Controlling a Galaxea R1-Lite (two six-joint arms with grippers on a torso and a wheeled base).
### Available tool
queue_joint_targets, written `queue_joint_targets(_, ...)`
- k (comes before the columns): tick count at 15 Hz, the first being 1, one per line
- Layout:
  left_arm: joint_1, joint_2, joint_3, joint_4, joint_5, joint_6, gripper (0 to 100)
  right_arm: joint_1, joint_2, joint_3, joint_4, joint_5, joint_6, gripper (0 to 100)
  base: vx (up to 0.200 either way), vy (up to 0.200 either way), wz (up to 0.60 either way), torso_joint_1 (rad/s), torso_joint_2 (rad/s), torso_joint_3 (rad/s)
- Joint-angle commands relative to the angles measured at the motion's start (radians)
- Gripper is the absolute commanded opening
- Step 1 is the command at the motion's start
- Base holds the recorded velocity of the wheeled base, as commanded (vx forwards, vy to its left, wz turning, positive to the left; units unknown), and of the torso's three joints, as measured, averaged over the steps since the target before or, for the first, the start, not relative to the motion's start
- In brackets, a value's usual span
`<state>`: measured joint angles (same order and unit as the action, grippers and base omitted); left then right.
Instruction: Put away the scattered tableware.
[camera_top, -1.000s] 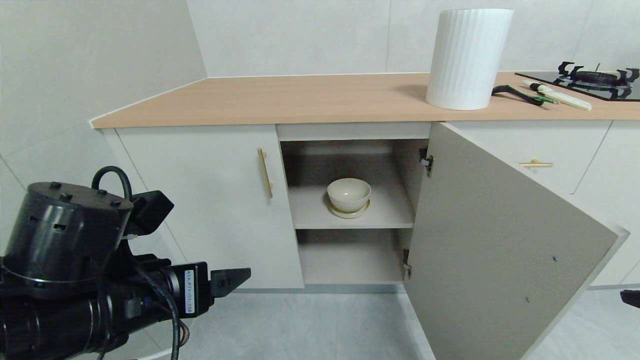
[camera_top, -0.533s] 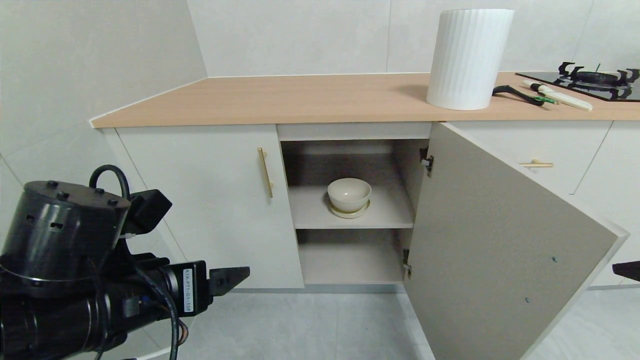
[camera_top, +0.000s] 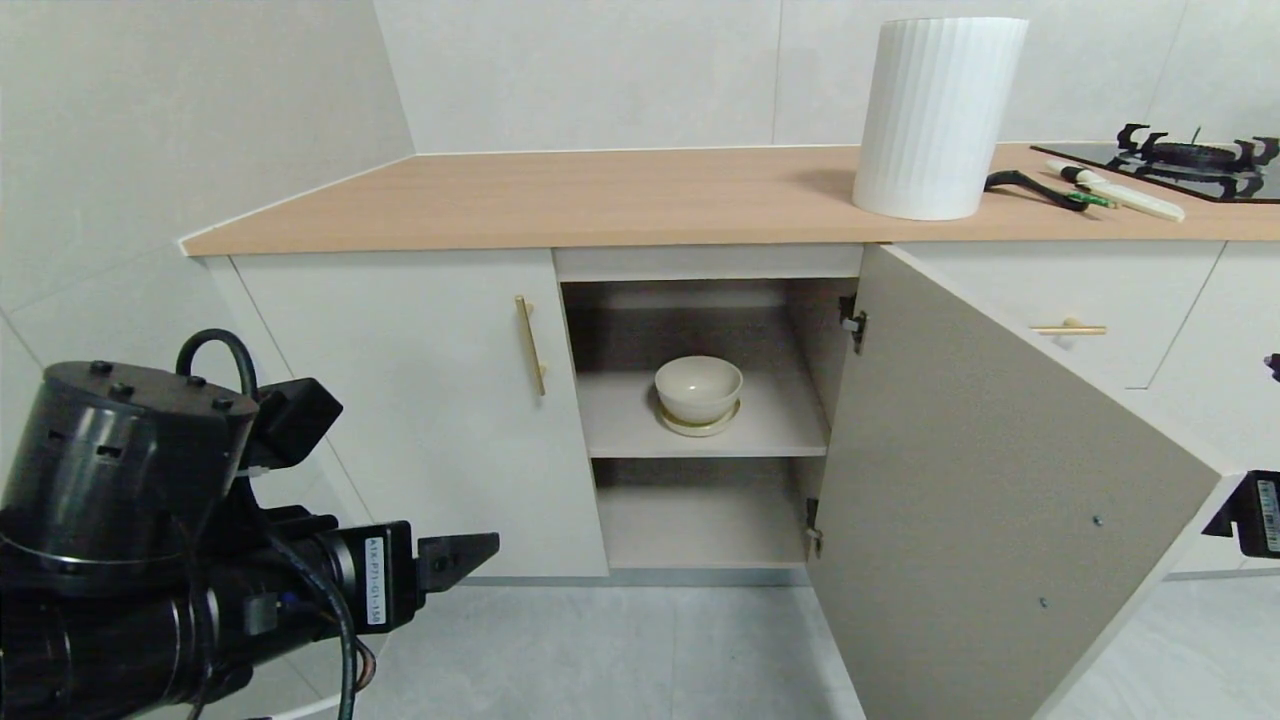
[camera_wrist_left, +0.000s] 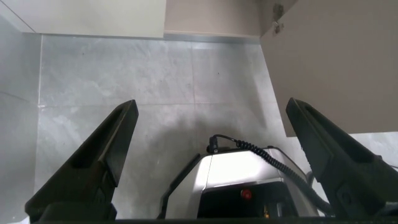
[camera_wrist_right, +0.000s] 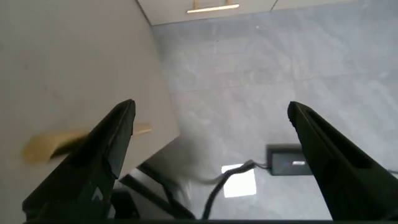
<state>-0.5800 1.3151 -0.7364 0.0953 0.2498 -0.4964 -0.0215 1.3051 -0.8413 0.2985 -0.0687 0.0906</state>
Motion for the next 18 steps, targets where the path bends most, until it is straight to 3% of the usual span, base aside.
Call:
queue_joint_targets(1, 0.0, 0.0, 0.0, 0.0, 0.0, -0.001, 100, 0.034, 0.042, 0.004, -0.004, 0.003, 0.024, 100, 0.0, 0.0, 0.0, 0.0, 0.0, 0.0)
queue_joint_targets(8, 0.0, 0.0, 0.0, 0.0, 0.0, -0.001, 100, 0.253, 0.069, 0.007, -0.027, 0.001, 0.205, 100, 0.0, 0.0, 0.0, 0.0, 0.0, 0.0)
queue_joint_targets(15, 0.0, 0.0, -0.001, 0.0, 0.0, -0.001, 100, 0.423, 0.168, 0.106, -0.322, -0.003, 0.362, 100, 0.0, 0.0, 0.0, 0.0, 0.0, 0.0)
queue_joint_targets(18, 0.0, -0.002, -0.001, 0.0, 0.0, -0.001, 100, 0.468, 0.22, 0.117, -0.384, -0.003, 0.422, 100, 0.0, 0.0, 0.0, 0.0, 0.0, 0.0)
